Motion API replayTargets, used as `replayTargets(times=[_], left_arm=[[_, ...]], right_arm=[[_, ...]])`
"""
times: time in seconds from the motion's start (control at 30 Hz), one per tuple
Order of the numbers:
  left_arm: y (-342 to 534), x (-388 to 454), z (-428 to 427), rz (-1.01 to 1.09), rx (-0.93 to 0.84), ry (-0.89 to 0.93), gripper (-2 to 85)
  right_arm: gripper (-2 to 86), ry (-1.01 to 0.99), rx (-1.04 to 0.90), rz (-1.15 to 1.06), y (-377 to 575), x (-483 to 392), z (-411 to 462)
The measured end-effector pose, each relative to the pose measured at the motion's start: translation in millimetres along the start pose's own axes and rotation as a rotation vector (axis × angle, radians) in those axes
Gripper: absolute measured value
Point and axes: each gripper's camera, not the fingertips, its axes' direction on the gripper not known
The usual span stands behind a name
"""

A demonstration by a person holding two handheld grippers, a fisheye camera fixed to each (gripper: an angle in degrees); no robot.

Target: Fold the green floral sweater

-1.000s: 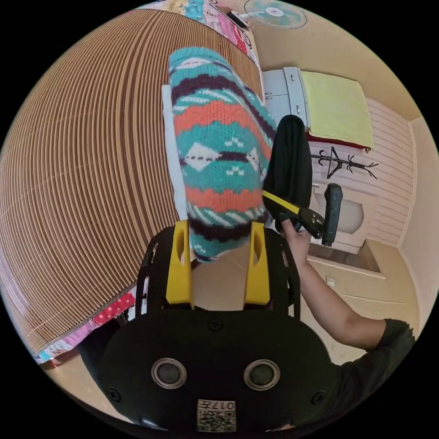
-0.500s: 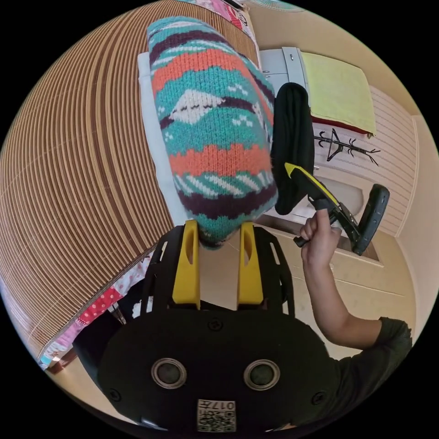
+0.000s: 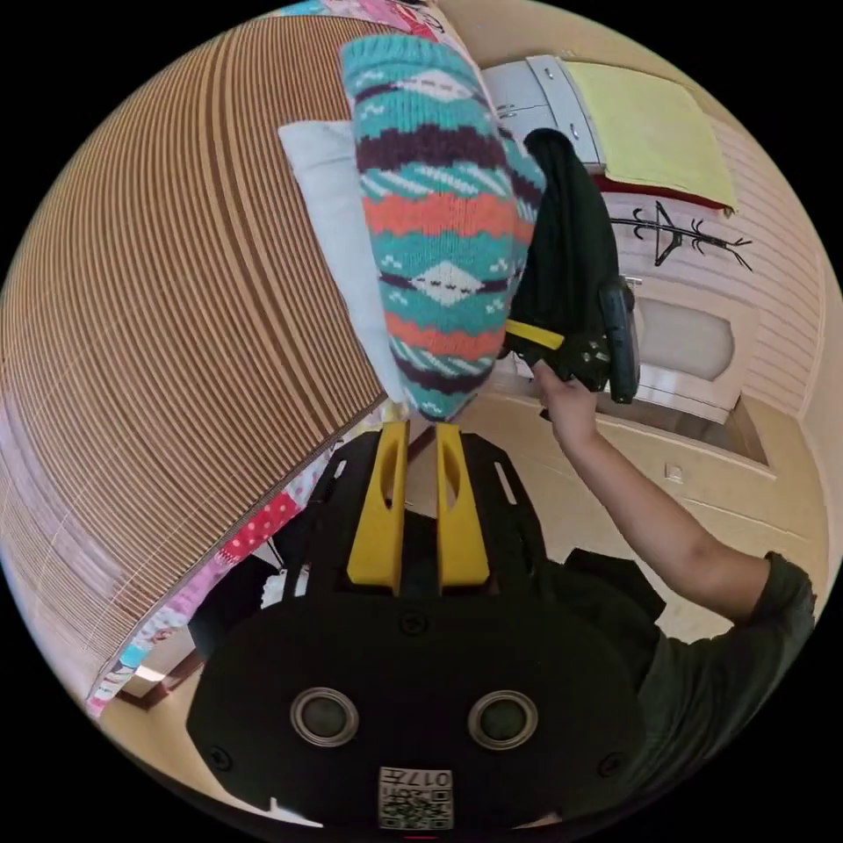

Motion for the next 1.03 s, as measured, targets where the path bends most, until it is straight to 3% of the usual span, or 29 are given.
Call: replayTargets(times=[0.23, 0.4, 0.53, 0.67, 0.83, 0.9, 1.03], left_arm=[[145, -76, -85, -0.201, 0.205, -0.065, 3.4], [294, -126, -131, -0.472, 0.476, -0.043, -0.5], [396, -144, -168, -0.697, 0.803, -0.048, -0.2], [476, -167, -229, -0.920, 0.978, -0.267, 3.0], [504, -209, -314, -0.962, 0.948, -0.564, 5.9], [501, -229, -349, -0.975, 0.862, -0.758, 7.5], [482, -272, -366, -0.987, 0.650, -0.917, 12.2]], right_arm=[[0.3, -0.092, -0.006, 0.166, -2, 25, -2], [0.4, -0.164, -0.073, 0.337, 6, 45, 1], [0.3, -0.404, 0.008, 0.499, 41, 51, -5], [0.3, -0.770, 0.208, 0.559, 71, 26, -8], [0.3, -1.080, 0.208, 0.467, 69, -39, 9], [0.3, -1.127, 0.189, 0.421, 70, -62, 9], [0.4, -1.163, 0.171, 0.351, 90, -89, 5]])
